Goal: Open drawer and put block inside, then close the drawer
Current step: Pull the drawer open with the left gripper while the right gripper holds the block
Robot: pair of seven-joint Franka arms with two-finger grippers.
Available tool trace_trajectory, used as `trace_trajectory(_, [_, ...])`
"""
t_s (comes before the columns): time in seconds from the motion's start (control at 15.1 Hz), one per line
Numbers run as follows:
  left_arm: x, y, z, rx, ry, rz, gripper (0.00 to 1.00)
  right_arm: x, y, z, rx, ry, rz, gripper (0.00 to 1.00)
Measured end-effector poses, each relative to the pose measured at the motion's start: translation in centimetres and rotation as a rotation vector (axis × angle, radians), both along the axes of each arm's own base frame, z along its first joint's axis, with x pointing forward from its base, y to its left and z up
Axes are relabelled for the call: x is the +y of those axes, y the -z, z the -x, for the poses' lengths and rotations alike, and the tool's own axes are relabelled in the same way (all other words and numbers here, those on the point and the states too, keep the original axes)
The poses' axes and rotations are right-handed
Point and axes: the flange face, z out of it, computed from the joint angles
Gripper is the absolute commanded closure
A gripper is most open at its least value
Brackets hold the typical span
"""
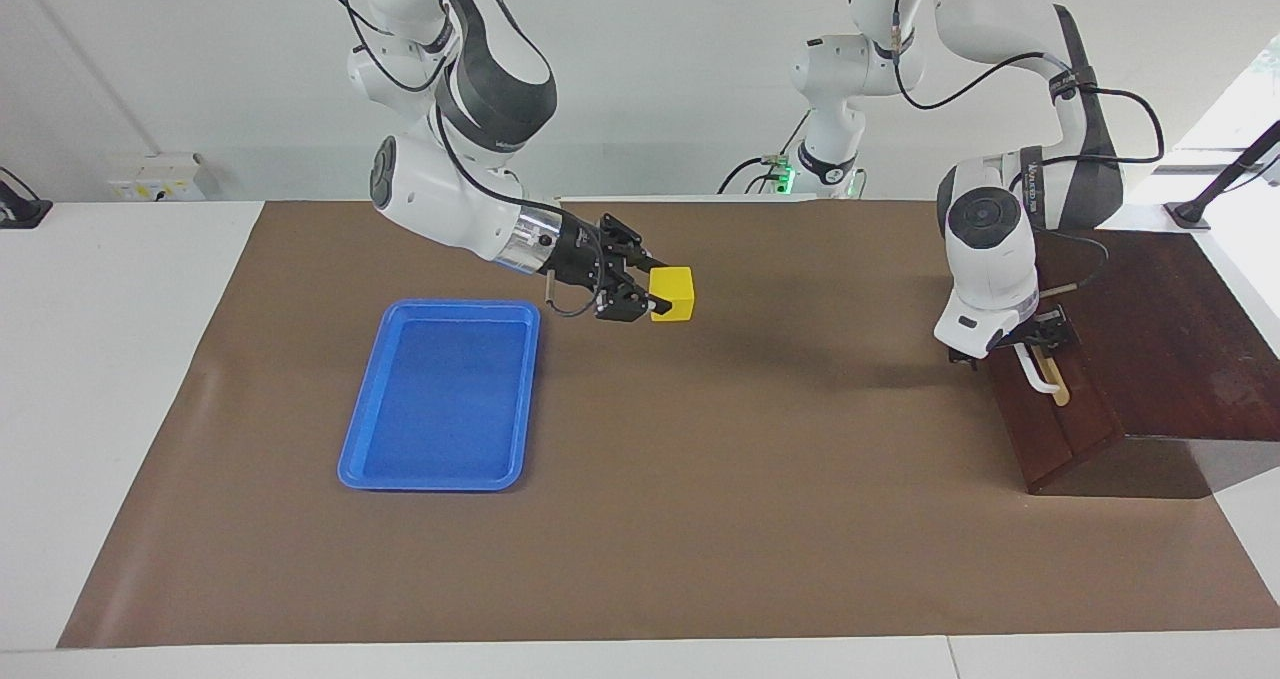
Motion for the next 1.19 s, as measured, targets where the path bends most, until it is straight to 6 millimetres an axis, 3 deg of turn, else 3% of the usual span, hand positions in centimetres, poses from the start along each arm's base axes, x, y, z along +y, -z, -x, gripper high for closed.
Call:
trace_trajectory(0.66, [-1.0,0.9,0.3,0.011,0.016,0.006,0.00,-0.2,0.0,-0.1,0.001,0.003,0.001,1.00])
trace_trajectory(1.19, [-2.5,0.8,0.4,0.009,0.033,0.020,0.00,-2.2,0.1,-0.6,0.023,0.011,-0.003,1.00])
